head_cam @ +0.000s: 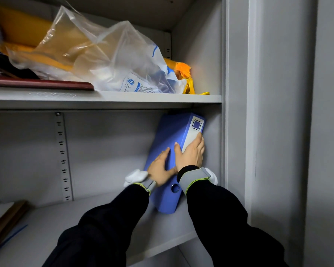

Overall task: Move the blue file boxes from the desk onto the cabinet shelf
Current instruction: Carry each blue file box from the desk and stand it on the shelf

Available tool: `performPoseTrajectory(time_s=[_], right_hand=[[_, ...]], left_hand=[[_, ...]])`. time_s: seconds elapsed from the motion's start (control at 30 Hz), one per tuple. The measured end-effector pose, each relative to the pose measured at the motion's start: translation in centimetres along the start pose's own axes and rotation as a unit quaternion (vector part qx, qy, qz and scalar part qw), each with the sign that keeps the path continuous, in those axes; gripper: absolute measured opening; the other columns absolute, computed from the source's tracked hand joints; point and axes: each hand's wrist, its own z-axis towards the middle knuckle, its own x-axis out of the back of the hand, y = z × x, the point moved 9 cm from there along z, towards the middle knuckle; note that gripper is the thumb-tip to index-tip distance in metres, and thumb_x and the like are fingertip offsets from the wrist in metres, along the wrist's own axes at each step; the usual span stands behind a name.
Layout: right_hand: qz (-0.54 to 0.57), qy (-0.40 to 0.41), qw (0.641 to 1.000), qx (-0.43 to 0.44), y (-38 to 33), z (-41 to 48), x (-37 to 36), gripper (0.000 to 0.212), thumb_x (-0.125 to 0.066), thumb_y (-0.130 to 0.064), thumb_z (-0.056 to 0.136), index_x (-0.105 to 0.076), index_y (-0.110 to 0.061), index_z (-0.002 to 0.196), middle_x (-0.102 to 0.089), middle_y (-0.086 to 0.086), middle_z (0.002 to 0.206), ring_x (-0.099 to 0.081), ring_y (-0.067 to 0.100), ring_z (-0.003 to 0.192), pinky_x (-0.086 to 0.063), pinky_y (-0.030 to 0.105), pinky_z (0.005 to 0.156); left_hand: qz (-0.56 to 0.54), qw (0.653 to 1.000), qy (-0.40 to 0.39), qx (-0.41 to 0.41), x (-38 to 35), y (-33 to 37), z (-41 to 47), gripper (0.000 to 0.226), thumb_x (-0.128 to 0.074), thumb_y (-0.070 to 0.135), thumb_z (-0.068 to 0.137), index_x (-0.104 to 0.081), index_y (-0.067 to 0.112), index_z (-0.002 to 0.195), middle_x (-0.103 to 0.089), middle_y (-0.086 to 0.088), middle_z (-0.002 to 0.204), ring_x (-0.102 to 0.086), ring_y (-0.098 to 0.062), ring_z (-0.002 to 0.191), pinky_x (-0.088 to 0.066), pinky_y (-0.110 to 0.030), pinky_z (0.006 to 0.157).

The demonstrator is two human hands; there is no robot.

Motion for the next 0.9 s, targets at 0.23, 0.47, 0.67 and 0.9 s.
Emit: performPoseTrajectory(time_s=[0.23, 0.47, 0.67, 0.9], right_hand=[[0.062, -0.007, 0.994, 0.092, -2.7, -1.8, 0.9, 0.018, -0.048, -0.002, 0.076, -0.059, -0.01, 0.087, -0.064, 0.012, 0.095, -0.052, 0.033, 0.098, -0.041, 0.041, 0.082], [0.201, -0.085, 0.973, 0.072, -7.8, -6.0, -0.9, 0.032, -0.044, 0.002, 0.07, -0.05, -0.025, 0.053, -0.06, 0.003, 0.06, -0.059, 0.033, 0.065, -0.05, 0.045, 0.064], [0.388, -0.203, 0.897, 0.057, -16.6, -14.6, -4.2, 0.029, -0.039, -0.007, 0.062, -0.048, -0.029, 0.047, -0.052, -0.008, 0.051, -0.051, 0.021, 0.053, -0.046, 0.038, 0.054], [0.53, -0.375, 0.755, 0.094, -30.5, -31.3, -4.7, 0.031, -0.041, 0.003, 0.065, -0.049, -0.024, 0.052, -0.052, -0.006, 0.054, -0.051, 0.018, 0.057, -0.044, 0.034, 0.059]], left_hand=[[-0.077, 0.992, 0.094, 0.015, 3.5, 0.1, -1.3, 0.013, -0.053, 0.007, 0.089, -0.062, 0.012, 0.097, -0.07, -0.015, 0.086, -0.065, -0.024, 0.078, -0.051, -0.035, 0.08], [-0.239, 0.961, 0.14, 0.02, 8.6, 0.0, -6.4, 0.029, -0.04, -0.007, 0.086, -0.05, 0.017, 0.074, -0.055, 0.008, 0.042, -0.052, -0.004, 0.037, -0.044, -0.016, 0.043], [-0.224, 0.939, 0.252, 0.063, 18.1, -3.0, -15.7, 0.03, -0.032, -0.008, 0.083, -0.049, 0.012, 0.069, -0.054, 0.006, 0.039, -0.05, -0.007, 0.038, -0.042, -0.018, 0.046], [-0.08, 0.883, 0.435, 0.158, 30.9, -3.4, -35.9, 0.035, -0.032, -0.012, 0.082, -0.049, 0.01, 0.06, -0.052, 0.007, 0.039, -0.048, -0.006, 0.039, -0.042, -0.016, 0.044]])
